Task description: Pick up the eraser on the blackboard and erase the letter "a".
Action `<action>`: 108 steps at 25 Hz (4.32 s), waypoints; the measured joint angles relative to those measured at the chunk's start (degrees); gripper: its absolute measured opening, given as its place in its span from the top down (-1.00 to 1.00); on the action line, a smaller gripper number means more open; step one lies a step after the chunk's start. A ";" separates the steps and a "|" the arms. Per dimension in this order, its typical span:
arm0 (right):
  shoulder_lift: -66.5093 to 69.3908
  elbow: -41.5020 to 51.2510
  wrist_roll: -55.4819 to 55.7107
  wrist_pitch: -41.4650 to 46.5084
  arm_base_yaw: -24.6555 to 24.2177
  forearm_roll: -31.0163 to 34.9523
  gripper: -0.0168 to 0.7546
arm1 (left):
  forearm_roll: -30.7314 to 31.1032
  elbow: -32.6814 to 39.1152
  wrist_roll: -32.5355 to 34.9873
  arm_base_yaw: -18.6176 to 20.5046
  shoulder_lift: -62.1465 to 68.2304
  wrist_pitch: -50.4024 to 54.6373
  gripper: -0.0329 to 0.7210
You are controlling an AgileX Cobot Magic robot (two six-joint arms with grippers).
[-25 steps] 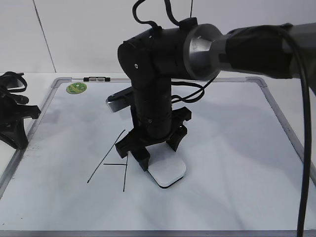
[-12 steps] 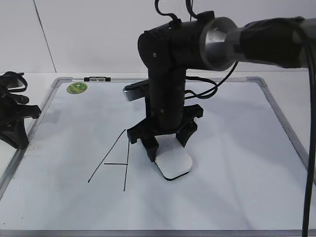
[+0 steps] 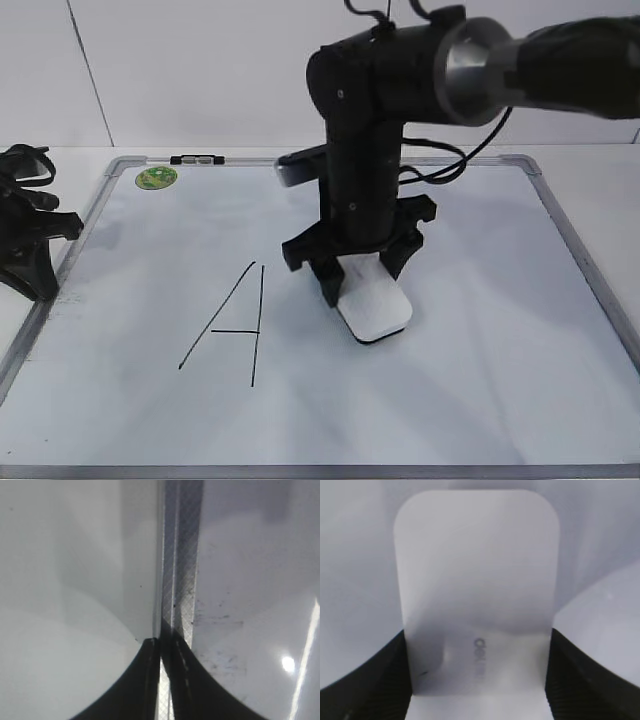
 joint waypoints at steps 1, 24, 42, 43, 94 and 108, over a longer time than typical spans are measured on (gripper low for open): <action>-1.16 0.00 0.14 0.00 -0.22 -0.35 -0.43 | 0.00 0.00 0.00 0.00 0.00 0.00 0.80; -16.09 0.00 13.49 0.28 -2.01 -17.90 -0.43 | 0.10 0.00 0.00 0.00 0.00 -0.12 0.80; -19.43 14.30 6.51 0.54 -22.26 -9.17 -0.43 | 0.10 0.00 0.00 0.00 0.00 -0.12 0.80; -19.43 14.96 5.05 0.54 -22.77 -7.61 -0.43 | 0.10 0.00 0.00 0.00 0.00 -0.12 0.80; -7.96 15.52 -1.14 -0.58 -28.47 -2.13 -0.43 | 0.00 0.00 0.00 0.00 0.00 -0.12 0.80; -6.68 15.52 -1.60 -0.58 -28.47 -2.45 -0.76 | 0.00 0.00 0.00 0.00 0.00 -0.12 0.80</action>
